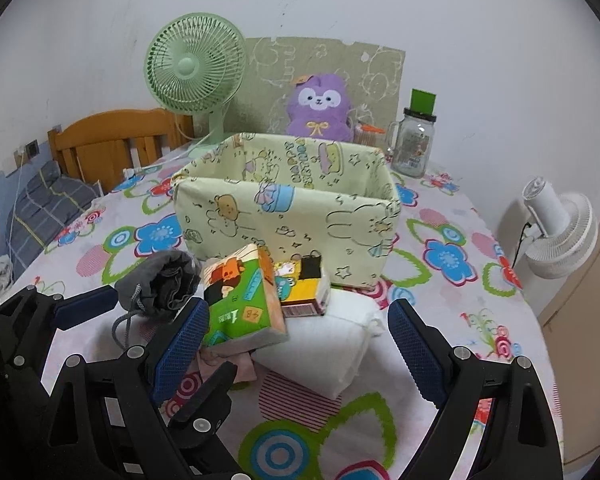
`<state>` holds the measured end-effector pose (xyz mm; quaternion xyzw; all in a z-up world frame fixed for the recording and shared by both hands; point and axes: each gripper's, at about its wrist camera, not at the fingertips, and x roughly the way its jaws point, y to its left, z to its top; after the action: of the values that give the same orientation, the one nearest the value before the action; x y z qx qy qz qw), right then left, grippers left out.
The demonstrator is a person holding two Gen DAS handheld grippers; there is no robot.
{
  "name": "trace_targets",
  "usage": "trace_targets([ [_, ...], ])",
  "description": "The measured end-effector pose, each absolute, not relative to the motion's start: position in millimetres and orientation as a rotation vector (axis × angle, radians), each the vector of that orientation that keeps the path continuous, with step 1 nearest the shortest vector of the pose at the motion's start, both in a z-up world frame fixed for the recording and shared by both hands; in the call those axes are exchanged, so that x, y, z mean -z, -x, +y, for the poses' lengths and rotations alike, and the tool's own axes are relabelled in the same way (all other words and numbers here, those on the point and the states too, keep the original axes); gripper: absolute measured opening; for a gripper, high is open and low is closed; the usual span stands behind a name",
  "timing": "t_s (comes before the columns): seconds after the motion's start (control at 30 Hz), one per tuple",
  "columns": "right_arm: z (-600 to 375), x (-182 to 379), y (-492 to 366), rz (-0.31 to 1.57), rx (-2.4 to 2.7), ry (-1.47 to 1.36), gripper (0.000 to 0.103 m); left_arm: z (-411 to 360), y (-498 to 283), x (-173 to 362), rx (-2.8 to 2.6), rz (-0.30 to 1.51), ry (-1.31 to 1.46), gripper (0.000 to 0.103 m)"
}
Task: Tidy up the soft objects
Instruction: 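Grasp the green cartoon box with the right tool while the left tool approaches the grey pouch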
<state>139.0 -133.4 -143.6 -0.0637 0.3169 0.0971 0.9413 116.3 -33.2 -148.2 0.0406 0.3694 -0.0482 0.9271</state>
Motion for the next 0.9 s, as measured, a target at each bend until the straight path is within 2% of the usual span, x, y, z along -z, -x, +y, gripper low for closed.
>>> trace_targets([
  [0.33, -115, 162, -160, 0.692, -0.232, 0.140, 0.092, -16, -135, 168, 0.097, 0.823, -0.055, 0.098],
  [0.53, -111, 170, -167, 0.714, -0.259, 0.119, 0.087, -12, -141, 174, 0.086, 0.838, -0.068, 0.098],
  [0.7, -106, 175, -171, 0.732, -0.272, 0.130, 0.079, -9, -144, 178, 0.092, 0.848, -0.067, 0.098],
  [0.9, -103, 177, -174, 0.754, -0.310, 0.108, 0.053, -8, -145, 180, 0.102, 0.850, -0.065, 0.098],
])
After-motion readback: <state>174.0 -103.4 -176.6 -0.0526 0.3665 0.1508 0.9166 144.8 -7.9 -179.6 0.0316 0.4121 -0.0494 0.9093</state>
